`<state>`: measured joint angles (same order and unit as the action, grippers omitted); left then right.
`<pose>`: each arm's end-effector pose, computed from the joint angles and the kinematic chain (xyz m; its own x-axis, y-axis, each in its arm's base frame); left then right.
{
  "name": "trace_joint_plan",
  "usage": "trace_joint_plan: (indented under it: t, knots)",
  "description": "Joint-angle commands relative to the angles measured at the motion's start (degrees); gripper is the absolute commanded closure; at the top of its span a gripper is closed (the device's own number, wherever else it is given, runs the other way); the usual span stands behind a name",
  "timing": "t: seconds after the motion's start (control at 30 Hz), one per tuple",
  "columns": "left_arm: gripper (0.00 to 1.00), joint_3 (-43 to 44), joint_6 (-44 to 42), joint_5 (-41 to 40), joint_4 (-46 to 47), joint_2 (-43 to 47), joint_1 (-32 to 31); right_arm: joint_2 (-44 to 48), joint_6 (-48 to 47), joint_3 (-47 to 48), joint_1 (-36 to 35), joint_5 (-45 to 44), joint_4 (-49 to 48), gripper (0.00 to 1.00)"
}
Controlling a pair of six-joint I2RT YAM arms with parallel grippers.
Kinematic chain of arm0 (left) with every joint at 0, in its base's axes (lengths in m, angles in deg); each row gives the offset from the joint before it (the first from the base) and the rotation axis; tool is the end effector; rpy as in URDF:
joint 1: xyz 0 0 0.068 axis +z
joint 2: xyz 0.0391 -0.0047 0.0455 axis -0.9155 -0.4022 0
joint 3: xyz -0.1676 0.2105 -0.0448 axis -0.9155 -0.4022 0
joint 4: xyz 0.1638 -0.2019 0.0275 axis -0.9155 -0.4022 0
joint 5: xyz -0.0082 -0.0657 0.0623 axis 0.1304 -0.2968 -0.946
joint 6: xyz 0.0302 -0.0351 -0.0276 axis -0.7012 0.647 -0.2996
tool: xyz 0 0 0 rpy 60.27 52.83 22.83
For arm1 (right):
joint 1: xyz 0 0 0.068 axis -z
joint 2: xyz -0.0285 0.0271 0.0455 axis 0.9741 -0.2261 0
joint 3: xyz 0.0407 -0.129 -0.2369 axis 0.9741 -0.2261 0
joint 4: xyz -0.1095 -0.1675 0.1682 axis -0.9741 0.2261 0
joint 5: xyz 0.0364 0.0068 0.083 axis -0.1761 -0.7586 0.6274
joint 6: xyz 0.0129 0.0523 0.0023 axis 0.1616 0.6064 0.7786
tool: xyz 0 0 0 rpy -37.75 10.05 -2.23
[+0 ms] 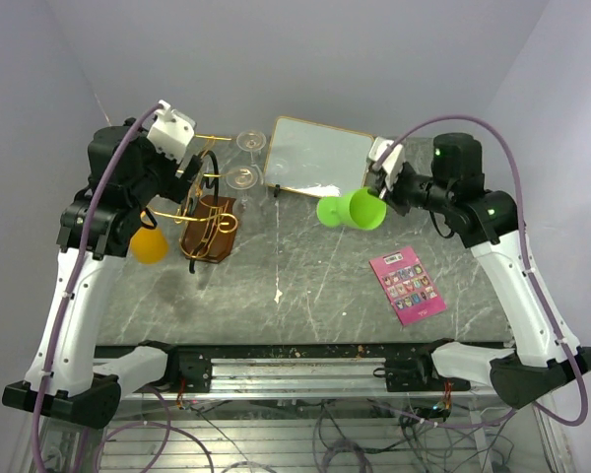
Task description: Place the wine glass upside down on the wine glass rack
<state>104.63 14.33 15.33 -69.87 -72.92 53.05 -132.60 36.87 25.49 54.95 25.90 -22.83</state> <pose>0.1985 -0.0423 0.4682 -0.2366 0.5102 -0.8269 0.2446 0.8549 0.4575 0.2072 0.0996 0.4316 0.0162 -0.6024 -0.7981 -0.8359 0.4298 -0.3414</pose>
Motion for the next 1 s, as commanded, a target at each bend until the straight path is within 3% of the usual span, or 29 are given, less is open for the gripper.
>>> trace_joint_plan:
  t: [0.0, 0.23, 0.37, 0.67, 0.97]
  knots:
    - [0.01, 3.0, 9.3, 11.7, 2.1, -0.7, 0.3, -0.3, 7.8, 4.4, -0.3, 0.8, -10.9, 1.0]
    - [0.01, 2.7, 21.8, 25.5, 8.0, -0.7, 0.3, -0.5, 14.6, 6.1, -0.3, 3.0, -22.0, 1.0]
    - [0.06, 1.4, 30.4, 33.0, 13.6, -2.0, 0.3, -3.5, 19.1, 9.7, -0.5, 6.4, -23.7, 1.0]
    - [0.13, 0.1, 49.0, 42.1, 23.5, -8.6, 0.2, -7.2, 31.1, 13.4, -1.1, 11.2, -28.9, 1.0]
    - [0.19, -3.0, 55.7, 45.9, 28.3, -11.6, -0.7, -8.4, 34.4, 13.3, -1.3, 13.6, -30.8, 1.0]
